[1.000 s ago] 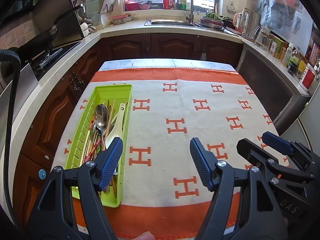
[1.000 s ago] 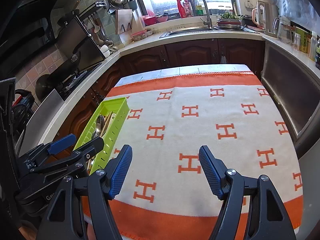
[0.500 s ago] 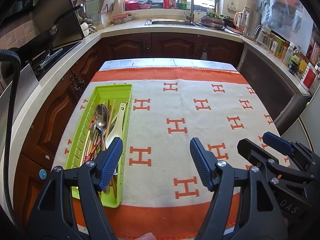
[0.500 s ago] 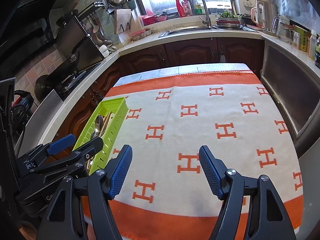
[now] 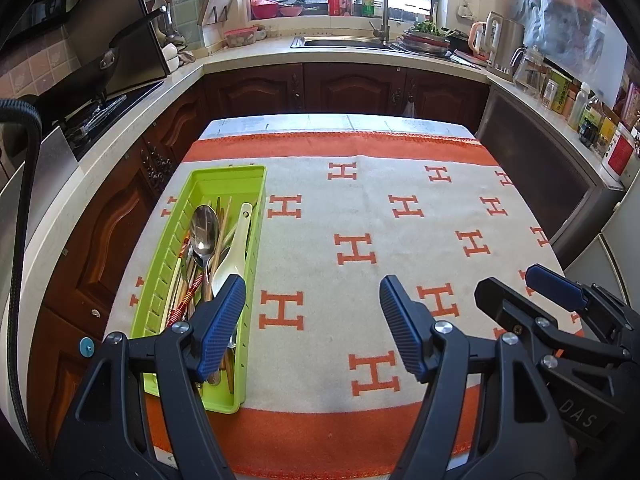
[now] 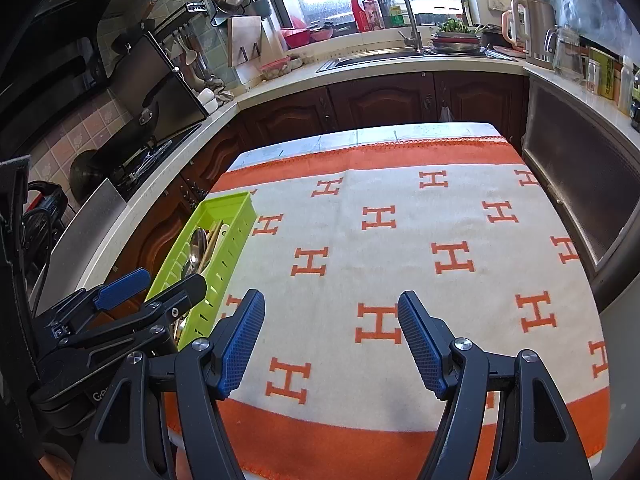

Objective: Organize utensils

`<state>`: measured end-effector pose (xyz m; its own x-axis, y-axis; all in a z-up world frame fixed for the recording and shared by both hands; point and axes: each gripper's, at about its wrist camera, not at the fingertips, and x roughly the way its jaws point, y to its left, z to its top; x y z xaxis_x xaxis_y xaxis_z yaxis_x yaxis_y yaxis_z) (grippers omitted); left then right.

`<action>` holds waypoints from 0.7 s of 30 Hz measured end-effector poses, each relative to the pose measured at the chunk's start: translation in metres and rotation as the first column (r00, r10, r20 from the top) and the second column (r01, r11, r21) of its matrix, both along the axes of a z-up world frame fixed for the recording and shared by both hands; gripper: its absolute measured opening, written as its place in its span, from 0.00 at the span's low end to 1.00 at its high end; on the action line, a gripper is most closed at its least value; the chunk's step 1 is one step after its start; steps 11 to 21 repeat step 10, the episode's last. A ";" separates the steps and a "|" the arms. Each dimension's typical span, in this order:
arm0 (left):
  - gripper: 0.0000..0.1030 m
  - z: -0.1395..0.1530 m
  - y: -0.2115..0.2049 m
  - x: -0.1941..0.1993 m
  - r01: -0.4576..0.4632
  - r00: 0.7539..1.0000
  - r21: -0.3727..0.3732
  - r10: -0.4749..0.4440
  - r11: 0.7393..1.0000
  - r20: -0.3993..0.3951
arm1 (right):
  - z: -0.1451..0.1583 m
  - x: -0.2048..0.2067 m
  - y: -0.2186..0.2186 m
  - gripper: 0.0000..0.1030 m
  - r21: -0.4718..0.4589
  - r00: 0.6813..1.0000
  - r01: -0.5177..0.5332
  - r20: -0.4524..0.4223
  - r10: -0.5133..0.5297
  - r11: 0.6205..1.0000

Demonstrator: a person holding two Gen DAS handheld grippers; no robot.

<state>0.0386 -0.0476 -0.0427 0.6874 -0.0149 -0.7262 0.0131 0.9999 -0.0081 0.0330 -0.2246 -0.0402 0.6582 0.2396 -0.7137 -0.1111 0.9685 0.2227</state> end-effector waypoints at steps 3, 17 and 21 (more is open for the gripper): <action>0.65 -0.001 0.001 -0.001 -0.001 1.000 0.000 0.001 1.000 -0.001 | 0.000 0.000 0.000 0.68 0.000 1.000 0.000 0.001 0.000 1.000; 0.65 -0.004 0.003 -0.001 -0.001 1.000 -0.001 0.001 1.000 -0.008 | -0.001 0.001 0.000 0.68 0.000 1.000 0.000 -0.003 0.000 1.000; 0.65 -0.004 0.003 -0.001 -0.001 1.000 -0.001 0.001 1.000 -0.008 | -0.001 0.001 0.000 0.68 0.000 1.000 0.000 -0.003 0.000 1.000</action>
